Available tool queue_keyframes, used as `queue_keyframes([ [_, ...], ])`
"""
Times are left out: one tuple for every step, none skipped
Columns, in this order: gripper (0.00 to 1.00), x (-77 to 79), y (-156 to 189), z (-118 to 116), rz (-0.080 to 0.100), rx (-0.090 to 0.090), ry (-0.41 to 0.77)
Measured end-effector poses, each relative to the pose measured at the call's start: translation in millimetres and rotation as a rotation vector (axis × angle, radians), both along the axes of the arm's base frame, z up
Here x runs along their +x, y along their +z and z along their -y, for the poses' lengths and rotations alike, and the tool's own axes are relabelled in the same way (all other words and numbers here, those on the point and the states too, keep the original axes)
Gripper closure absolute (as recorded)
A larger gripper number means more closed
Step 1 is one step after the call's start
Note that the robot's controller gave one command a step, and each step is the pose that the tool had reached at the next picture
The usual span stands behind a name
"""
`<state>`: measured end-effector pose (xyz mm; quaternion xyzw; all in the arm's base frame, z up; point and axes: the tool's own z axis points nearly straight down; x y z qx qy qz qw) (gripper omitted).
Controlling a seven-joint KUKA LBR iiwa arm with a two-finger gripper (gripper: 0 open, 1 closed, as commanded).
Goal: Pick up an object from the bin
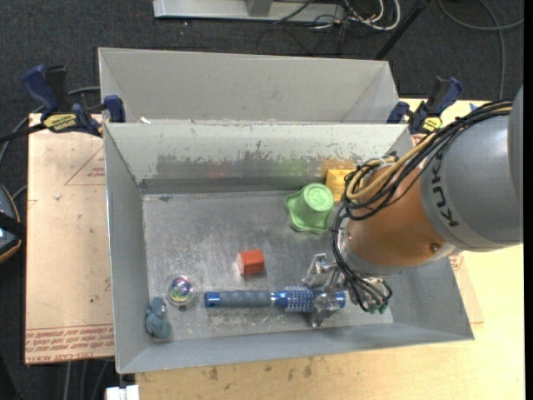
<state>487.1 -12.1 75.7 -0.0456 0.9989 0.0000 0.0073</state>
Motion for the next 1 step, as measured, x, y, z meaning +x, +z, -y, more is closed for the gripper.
queue_keyframes([
  [1.0, 6.1, 172.3, 6.3, -0.005, -0.002, 0.126],
])
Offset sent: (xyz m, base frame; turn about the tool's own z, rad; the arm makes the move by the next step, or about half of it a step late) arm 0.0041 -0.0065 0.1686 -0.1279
